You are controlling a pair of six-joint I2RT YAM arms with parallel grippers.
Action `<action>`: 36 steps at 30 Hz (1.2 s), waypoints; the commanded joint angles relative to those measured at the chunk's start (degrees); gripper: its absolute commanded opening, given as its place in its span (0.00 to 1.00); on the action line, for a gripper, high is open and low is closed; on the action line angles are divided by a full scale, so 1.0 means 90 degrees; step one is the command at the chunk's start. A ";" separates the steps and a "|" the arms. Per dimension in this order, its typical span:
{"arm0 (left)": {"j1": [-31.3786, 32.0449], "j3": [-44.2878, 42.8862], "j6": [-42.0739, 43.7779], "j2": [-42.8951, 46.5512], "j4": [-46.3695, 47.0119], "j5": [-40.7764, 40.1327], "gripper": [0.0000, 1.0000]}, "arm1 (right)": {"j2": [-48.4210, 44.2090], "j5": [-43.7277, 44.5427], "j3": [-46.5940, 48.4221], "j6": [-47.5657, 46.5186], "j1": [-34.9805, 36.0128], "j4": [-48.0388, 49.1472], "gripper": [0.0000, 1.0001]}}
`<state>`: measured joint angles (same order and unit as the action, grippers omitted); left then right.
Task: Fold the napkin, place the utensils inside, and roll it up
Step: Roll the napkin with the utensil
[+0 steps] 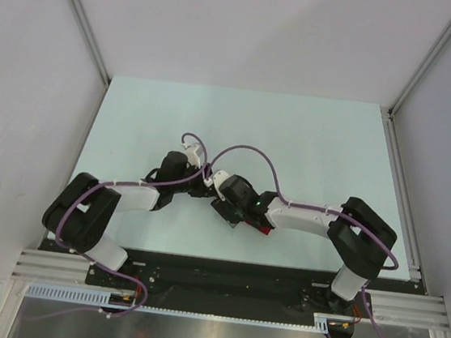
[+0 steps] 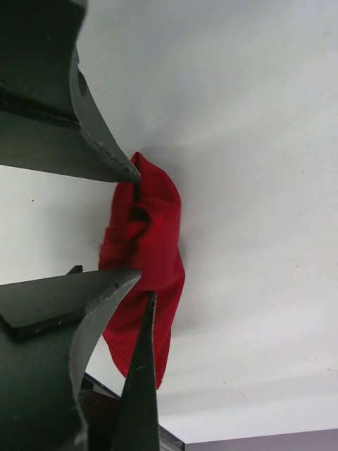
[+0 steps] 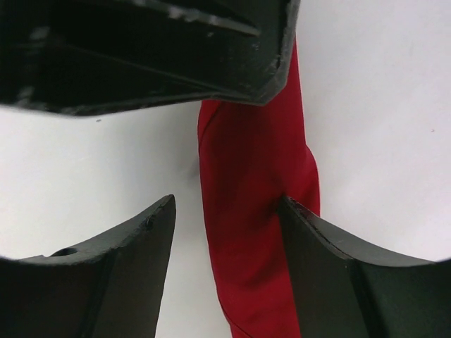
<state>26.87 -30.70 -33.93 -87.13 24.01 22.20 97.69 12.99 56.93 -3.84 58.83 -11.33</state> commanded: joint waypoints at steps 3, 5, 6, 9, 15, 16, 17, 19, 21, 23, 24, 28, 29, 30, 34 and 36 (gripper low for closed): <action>-0.0192 -0.0290 0.0245 0.0287 -0.0343 -0.0230 0.60 | 0.0180 -0.0086 0.0140 -0.0228 -0.0315 0.0214 0.66; -0.0271 -0.0271 0.0264 0.0364 -0.0392 -0.0230 0.60 | 0.0249 -0.0174 0.0149 -0.0248 -0.0403 0.0224 0.66; -0.0319 -0.0251 0.0284 0.0394 -0.0421 -0.0249 0.61 | 0.0268 -0.0165 0.0140 -0.0267 -0.0423 0.0224 0.66; -0.0436 -0.0212 0.0323 0.0550 -0.0548 -0.0327 0.61 | 0.0308 -0.0232 0.0111 -0.0287 -0.0481 0.0253 0.66; -0.0642 -0.0144 0.0381 0.0872 -0.0772 -0.0406 0.63 | 0.0288 -0.0350 0.0072 -0.0287 -0.0677 0.0361 0.66; -0.0652 -0.0134 0.0391 0.0911 -0.0802 -0.0435 0.63 | 0.0269 -0.0389 0.0062 -0.0296 -0.0735 0.0370 0.67; -0.0671 -0.0144 0.0411 0.0951 -0.0841 -0.0454 0.63 | 0.0249 -0.0428 0.0062 -0.0306 -0.0755 0.0371 0.68; -0.0691 -0.0134 0.0440 0.1106 -0.0958 -0.0484 0.64 | 0.0132 -0.0622 0.0052 -0.0316 -0.0813 0.0390 0.69; -0.0720 -0.0144 0.0450 0.1224 -0.1027 -0.0542 0.66 | -0.0052 -0.0731 0.0003 -0.0345 -0.0833 0.0458 0.71; -0.0749 -0.0144 0.0440 0.1409 -0.1143 -0.0630 0.68 | -0.0180 -0.0721 -0.0036 -0.0336 -0.0843 0.0546 0.76; -0.0750 -0.0153 0.0431 0.1478 -0.1193 -0.0679 0.70 | -0.0316 -0.0731 -0.0046 -0.0326 -0.0833 0.0575 0.79; -0.0769 -0.0163 0.0401 0.1868 -0.1456 -0.0884 0.74 | -0.0648 -0.0994 -0.0104 -0.0277 -0.0872 0.0683 0.94; -0.0779 -0.0163 0.0372 0.2033 -0.1583 -0.0961 0.76 | -0.0736 -0.1033 -0.0114 -0.0267 -0.0882 0.0693 0.94; -0.0779 -0.0173 0.0362 0.2112 -0.1661 -0.0982 0.76 | -0.0805 -0.1072 -0.0114 -0.0209 -0.0872 0.0712 0.95; -0.0818 -0.0319 0.0381 0.2658 -0.2197 -0.1147 0.79 | -0.1428 -0.1375 -0.0173 0.0035 -0.0989 0.0780 1.00; -0.0915 -0.0397 0.0459 0.3145 -0.2616 -0.1332 0.87 | -0.1693 -0.1694 -0.0328 0.0278 -0.1309 0.0868 1.00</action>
<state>20.10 -31.68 -31.00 -65.84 6.92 13.65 88.66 2.68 55.46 -5.06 50.63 -6.94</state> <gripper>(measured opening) 0.832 0.993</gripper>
